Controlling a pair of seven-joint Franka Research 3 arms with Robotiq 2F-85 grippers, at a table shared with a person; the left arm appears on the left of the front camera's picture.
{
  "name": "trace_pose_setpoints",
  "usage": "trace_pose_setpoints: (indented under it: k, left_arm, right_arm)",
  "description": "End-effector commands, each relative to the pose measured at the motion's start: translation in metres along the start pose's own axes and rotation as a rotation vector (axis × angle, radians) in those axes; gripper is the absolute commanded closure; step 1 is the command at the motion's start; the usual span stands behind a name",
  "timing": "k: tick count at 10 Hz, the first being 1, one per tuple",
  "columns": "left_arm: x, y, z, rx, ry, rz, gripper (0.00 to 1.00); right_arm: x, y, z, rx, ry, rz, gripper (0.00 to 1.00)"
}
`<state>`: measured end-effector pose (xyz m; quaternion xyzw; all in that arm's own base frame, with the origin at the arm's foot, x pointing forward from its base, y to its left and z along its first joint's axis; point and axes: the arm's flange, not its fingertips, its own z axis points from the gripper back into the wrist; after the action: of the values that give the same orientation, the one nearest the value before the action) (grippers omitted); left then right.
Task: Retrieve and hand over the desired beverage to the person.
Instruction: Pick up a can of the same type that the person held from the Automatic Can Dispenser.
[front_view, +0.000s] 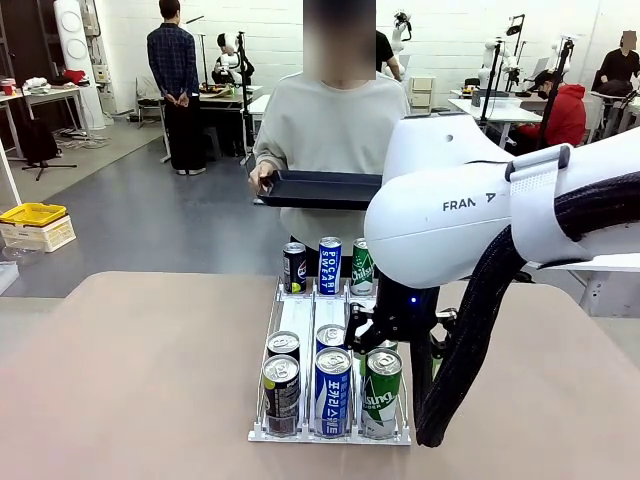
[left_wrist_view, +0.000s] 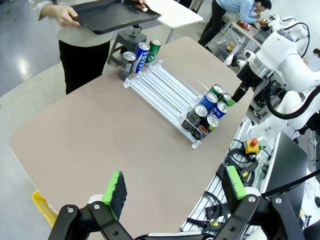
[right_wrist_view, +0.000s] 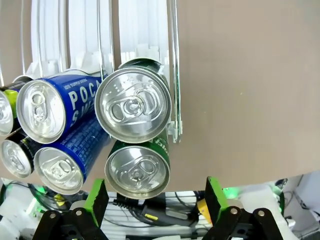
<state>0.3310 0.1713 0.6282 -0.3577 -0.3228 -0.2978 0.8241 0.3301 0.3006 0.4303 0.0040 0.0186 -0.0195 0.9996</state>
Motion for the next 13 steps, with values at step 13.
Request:
trace_pose_setpoints:
  k: [13]
  left_arm:
    - [0.0001, 0.0002, 0.0021, -0.011, -0.016, -0.02, 0.0]
  right_arm:
    - [0.0166, 0.0078, -0.0191, 0.017, -0.03, 0.041, 0.0]
